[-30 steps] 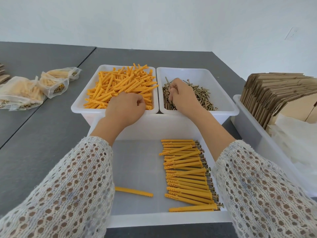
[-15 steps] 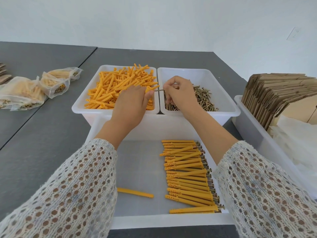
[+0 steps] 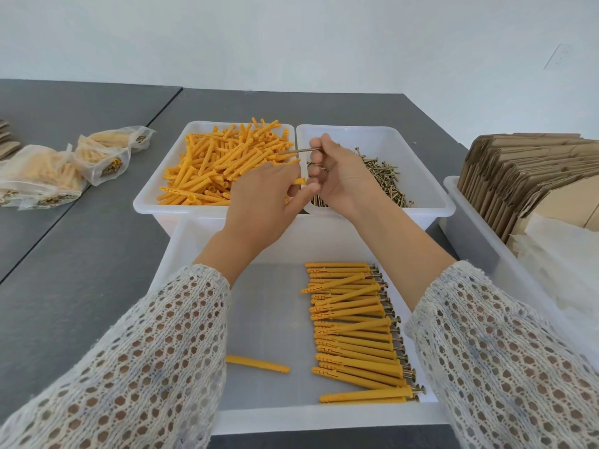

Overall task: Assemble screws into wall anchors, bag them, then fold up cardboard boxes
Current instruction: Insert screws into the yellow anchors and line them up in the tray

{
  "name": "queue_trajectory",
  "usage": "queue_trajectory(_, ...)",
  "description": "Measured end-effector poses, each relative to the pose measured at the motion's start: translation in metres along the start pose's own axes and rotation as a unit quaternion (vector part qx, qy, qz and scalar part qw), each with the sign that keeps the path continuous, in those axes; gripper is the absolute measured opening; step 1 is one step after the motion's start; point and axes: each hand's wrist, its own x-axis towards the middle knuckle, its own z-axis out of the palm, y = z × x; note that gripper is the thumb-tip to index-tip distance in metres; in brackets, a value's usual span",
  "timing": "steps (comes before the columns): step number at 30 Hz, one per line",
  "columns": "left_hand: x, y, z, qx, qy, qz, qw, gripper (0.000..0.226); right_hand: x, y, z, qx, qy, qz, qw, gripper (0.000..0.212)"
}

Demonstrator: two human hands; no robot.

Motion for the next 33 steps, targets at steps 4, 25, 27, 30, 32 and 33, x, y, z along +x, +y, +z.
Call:
queue_trajectory(4,0.0,-0.001,-0.001,0.04,0.023,-0.044,0.998,0.04,0.001,-0.001,-0.002,-0.009,0.023,-0.009,1.0,0.035)
queue_trajectory(25,0.0,-0.005,0.001,0.011,-0.043,-0.075,0.996,0.034,-0.004,0.004,0.001,-0.219,0.002,-0.081,0.972,0.032)
queue_trajectory(27,0.0,-0.005,0.001,0.007,-0.051,-0.081,0.995,0.033,-0.005,0.009,0.005,-0.254,-0.016,-0.091,0.963,0.032)
queue_trajectory(30,0.001,-0.006,0.0,-0.001,-0.055,-0.084,0.995,0.033,-0.005,0.01,0.006,-0.284,-0.023,-0.099,0.953,0.031)
queue_trajectory(32,0.001,-0.005,-0.001,-0.006,-0.056,-0.085,0.995,0.029,-0.003,0.01,0.006,-0.328,-0.031,-0.109,0.938,0.03)
queue_trajectory(33,0.001,-0.005,-0.001,-0.009,-0.056,-0.085,0.995,0.027,-0.003,0.011,0.007,-0.357,-0.036,-0.12,0.926,0.031)
